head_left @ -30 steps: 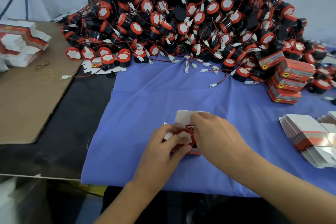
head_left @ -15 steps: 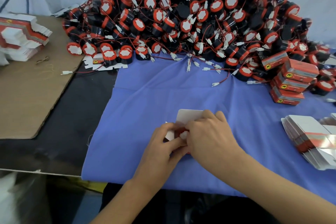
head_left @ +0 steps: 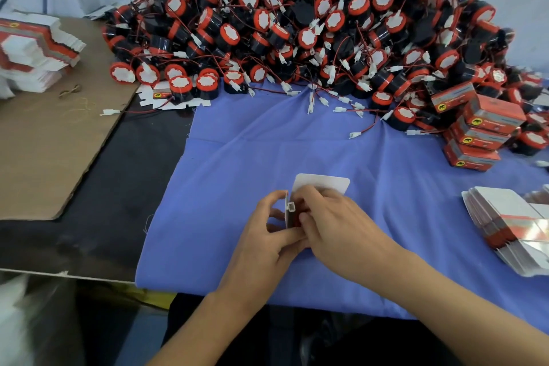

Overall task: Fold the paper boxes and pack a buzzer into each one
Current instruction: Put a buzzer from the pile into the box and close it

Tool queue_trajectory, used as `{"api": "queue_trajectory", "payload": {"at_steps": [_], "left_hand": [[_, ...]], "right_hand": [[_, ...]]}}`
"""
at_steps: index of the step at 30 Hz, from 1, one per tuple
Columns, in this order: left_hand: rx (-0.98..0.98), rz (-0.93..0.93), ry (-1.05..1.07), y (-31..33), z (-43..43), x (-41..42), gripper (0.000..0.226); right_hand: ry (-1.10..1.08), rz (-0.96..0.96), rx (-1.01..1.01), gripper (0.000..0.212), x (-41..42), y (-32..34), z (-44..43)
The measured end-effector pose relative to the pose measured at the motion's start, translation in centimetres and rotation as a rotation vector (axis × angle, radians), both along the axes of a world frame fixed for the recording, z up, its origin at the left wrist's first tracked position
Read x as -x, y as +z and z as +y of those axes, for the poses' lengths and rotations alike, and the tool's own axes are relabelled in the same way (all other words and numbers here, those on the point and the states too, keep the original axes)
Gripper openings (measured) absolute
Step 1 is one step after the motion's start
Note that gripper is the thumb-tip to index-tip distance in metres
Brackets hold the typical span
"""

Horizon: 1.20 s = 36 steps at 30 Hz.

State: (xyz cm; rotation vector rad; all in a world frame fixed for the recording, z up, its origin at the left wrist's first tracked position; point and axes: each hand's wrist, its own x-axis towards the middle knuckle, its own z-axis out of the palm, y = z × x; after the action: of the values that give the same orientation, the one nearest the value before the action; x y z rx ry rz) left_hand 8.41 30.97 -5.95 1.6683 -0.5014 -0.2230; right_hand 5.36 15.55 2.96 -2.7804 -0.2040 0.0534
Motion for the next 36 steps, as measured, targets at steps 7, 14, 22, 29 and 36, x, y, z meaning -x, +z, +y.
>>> {"api": "queue_trajectory", "payload": {"at_steps": [7, 14, 22, 29, 36], "left_hand": [[-0.042, -0.129, -0.002, -0.2, 0.6, -0.1, 0.012], [0.07, -0.193, 0.107, 0.1, 1.3, -0.2, 0.027], [0.128, -0.038, 0.025, 0.4, 1.5, -0.6, 0.03], [0.073, -0.034, -0.021, 0.5, 1.7, -0.8, 0.038], [0.04, 0.013, 0.002, 0.4, 1.8, -0.7, 0.04]], "right_hand": [[0.032, 0.069, 0.13, 0.021, 0.2, 0.3, 0.0], [0.005, 0.092, 0.005, 0.009, -0.8, 0.7, -0.4], [0.083, 0.036, 0.133, 0.022, -0.3, 0.0, -0.6], [-0.118, 0.06, 0.075, 0.011, -1.0, 0.5, 0.5], [0.01, 0.088, 0.15, 0.013, -1.0, 0.5, 0.1]]}}
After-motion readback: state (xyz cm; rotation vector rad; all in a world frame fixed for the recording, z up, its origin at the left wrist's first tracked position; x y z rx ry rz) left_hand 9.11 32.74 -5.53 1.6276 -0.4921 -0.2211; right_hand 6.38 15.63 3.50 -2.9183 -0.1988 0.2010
